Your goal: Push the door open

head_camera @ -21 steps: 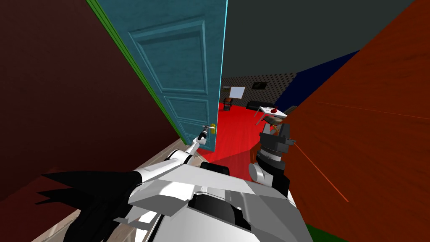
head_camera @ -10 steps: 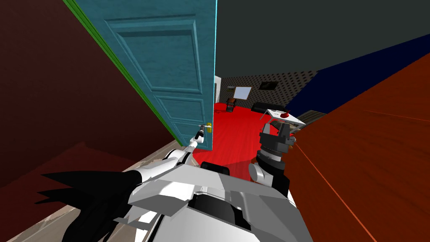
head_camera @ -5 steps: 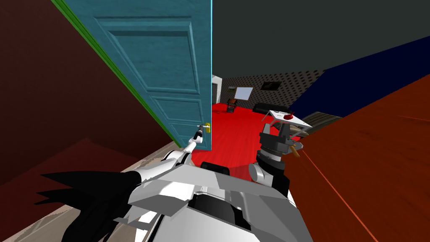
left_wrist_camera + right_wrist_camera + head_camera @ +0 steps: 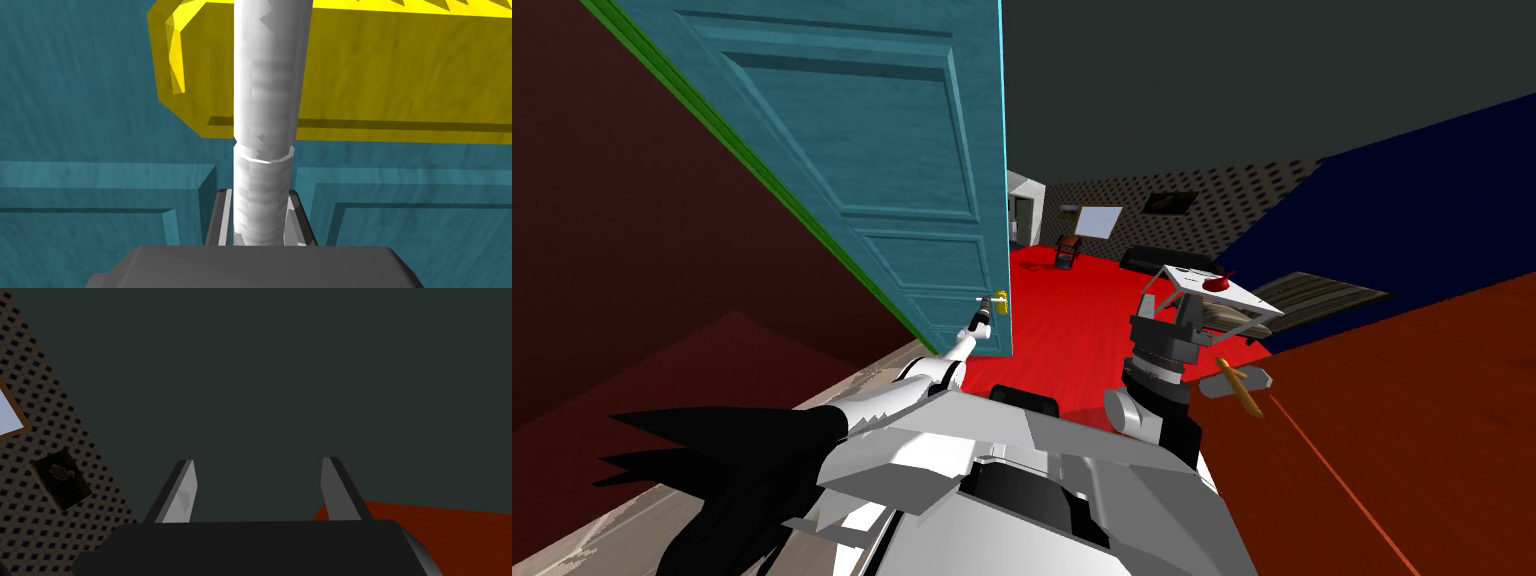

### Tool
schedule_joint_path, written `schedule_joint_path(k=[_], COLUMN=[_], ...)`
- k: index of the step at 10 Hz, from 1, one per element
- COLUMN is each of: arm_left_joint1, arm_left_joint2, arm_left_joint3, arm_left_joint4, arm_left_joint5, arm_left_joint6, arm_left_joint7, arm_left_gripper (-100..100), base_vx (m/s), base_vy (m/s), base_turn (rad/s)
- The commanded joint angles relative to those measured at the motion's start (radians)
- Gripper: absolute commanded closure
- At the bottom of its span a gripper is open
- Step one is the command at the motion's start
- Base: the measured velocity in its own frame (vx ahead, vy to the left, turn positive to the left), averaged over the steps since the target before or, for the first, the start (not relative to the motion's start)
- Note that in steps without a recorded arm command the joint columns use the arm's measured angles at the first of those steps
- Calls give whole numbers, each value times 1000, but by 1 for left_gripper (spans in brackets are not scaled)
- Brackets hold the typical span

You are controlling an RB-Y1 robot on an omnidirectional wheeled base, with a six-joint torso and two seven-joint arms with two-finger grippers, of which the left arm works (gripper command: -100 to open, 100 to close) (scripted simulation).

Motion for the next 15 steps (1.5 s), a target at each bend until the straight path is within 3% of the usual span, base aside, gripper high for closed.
schedule_joint_path(k=[1,4,15], arm_left_joint1=[-8,5,18], arm_left_joint2=[7,14,59], arm_left_joint3=[11,25,131], arm_left_joint4=[15,5,13], arm_left_joint5=[5,9,47], arm_left_joint6=[-11,-6,-13], arm_left_joint7=[-1,-6,-43], arm_left_gripper=[100,100,100], base_vx=[174,130,181], base_vy=[-110,-62,-73], base_turn=[70,47,57])
